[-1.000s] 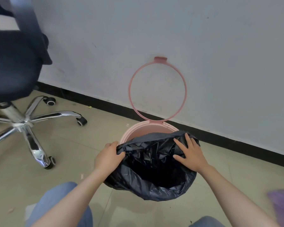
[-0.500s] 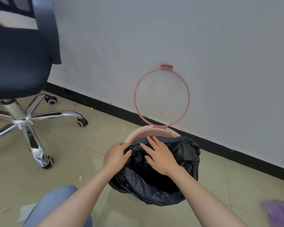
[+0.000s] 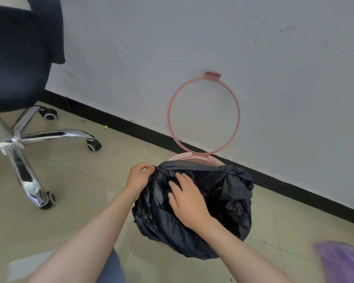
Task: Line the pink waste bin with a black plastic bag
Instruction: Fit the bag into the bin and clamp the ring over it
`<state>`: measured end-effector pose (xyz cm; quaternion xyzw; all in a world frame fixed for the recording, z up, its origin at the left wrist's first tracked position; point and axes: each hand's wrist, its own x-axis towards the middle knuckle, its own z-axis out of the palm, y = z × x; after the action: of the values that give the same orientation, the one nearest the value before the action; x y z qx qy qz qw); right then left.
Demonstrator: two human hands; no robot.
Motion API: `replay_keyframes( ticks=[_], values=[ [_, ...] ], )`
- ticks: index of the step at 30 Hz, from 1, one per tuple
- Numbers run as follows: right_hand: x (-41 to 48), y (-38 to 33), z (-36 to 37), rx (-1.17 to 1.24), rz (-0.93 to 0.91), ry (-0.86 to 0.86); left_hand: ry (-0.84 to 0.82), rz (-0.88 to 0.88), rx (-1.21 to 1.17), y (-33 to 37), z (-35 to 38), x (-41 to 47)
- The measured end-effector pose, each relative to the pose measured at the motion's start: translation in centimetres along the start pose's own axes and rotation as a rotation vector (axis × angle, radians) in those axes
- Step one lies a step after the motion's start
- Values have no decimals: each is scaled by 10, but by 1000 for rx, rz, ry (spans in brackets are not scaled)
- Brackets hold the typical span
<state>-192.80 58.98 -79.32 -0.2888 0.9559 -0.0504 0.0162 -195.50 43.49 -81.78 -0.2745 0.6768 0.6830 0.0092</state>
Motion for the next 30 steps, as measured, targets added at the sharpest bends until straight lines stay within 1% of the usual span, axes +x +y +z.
replay_keyframes(
  ticks=[1, 3, 4, 5, 7, 8, 10, 11, 13, 15, 17, 18, 20, 22, 23, 24, 25, 26, 27, 28, 29, 30],
  values=[
    [-8, -10, -5, 46, 54, -56, -17, 14, 21, -1, 0, 4],
    [-25, -18, -1, 55, 107, -256, -46, 43, 53, -2, 1, 9],
    [-33, -21, 4, 53, 111, -271, -56, 59, 68, -4, 2, 11],
    [-37, -21, 10, 2, 99, -236, -62, 72, 87, -5, 2, 13],
    [-43, -19, 20, -24, 147, -299, -45, 78, 116, -8, 1, 14],
    [-44, -19, 23, -27, 135, -284, -24, 71, 114, -10, -1, 13],
    [-44, -19, 19, -68, 65, -334, -11, 49, 89, -11, -7, 8],
    [-44, -18, 14, -88, 30, -363, -38, 58, 95, -12, -11, 5],
    [-49, -9, 12, -118, -69, -341, -128, 109, 138, -12, -16, -1],
    [-57, 3, 12, -124, -141, -331, -155, 139, 213, -12, -17, -5],
    [-66, 14, 13, -134, -215, -294, -72, 138, 353, -13, -12, -5],
    [-70, 17, 10, -158, -243, -300, 5, 126, 430, -12, -10, -8],
    [-70, 25, 1, -185, -251, -274, 142, 106, 483, -10, -4, -18],
    [-57, 40, -13, -144, -133, -191, 209, 172, 488, -5, 5, -33],
    [-48, 51, -19, -86, -52, -117, 235, 274, 525, -2, 11, -45],
    [-37, 64, -25, -14, 59, -61, 247, 428, 591, 1, 18, -54],
    [-28, 78, -29, 17, 176, -72, 234, 598, 692, 1, 25, -60],
    [-21, 91, -30, 21, 253, -118, 200, 713, 833, 0, 31, -63],
    [-15, 104, -29, -1, 289, -162, 136, 746, 968, -1, 38, -63],
    [-8, 113, -27, -25, 300, -200, 74, 673, 1059, -1, 42, -60],
    [-2, 120, -26, -47, 290, -227, 31, 552, 1122, -3, 44, -53],
    [3, 123, -26, -69, 279, -250, -4, 448, 1137, -3, 43, -46]
  ],
)
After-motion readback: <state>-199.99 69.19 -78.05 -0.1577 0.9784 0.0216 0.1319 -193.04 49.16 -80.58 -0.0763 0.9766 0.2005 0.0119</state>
